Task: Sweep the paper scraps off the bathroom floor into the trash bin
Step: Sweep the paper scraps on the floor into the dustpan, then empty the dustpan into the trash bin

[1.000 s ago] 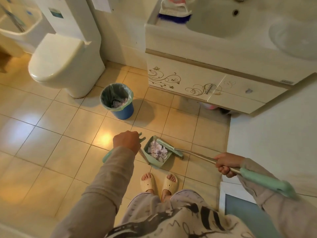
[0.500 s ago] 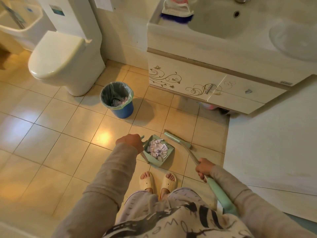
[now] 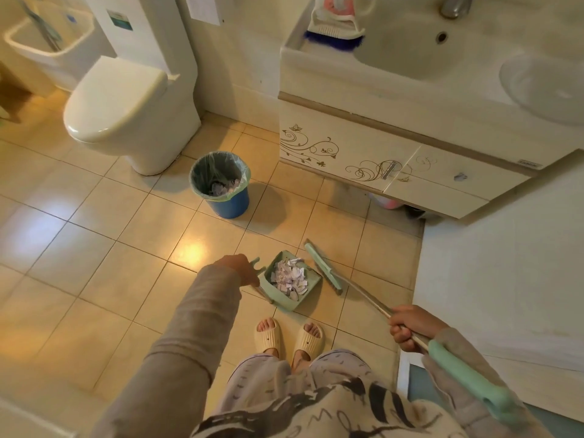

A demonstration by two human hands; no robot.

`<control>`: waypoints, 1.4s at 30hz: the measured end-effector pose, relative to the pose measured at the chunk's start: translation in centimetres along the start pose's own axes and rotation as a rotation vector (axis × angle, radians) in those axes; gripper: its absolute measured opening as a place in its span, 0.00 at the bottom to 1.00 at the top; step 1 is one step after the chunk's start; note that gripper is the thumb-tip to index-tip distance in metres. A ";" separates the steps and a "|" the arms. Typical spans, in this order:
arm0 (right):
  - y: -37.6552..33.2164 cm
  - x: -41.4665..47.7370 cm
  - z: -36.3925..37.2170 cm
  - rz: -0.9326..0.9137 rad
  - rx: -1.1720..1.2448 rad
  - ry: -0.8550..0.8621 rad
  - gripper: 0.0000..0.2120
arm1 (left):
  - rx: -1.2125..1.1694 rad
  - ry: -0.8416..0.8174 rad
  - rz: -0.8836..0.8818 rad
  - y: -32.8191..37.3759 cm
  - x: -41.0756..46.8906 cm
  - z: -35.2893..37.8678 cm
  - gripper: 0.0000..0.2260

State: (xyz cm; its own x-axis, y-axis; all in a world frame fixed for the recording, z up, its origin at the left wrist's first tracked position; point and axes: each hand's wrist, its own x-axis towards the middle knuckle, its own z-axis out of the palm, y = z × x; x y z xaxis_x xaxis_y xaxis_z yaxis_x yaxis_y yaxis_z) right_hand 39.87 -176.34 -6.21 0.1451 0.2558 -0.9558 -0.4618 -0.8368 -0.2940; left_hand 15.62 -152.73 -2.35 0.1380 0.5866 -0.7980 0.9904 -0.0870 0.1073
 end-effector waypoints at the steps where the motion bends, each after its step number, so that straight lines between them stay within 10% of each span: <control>1: -0.1 0.1 0.1 -0.006 -0.001 0.006 0.09 | -0.034 -0.026 -0.020 -0.5 -0.3 0.1 0.17; 42: -9.2 2.7 23.2 0.006 -0.376 -0.165 0.10 | -0.530 0.931 -0.268 -23.0 -6.9 0.6 0.10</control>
State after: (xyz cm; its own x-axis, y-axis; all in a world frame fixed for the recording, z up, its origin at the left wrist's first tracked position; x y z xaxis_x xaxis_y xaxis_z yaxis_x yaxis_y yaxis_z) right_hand 24.16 -156.71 -6.16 -0.0130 0.2987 -0.9542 -0.1059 -0.9494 -0.2958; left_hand -8.15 -155.22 0.30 -0.3513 0.9310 -0.0990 0.8355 0.3595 0.4157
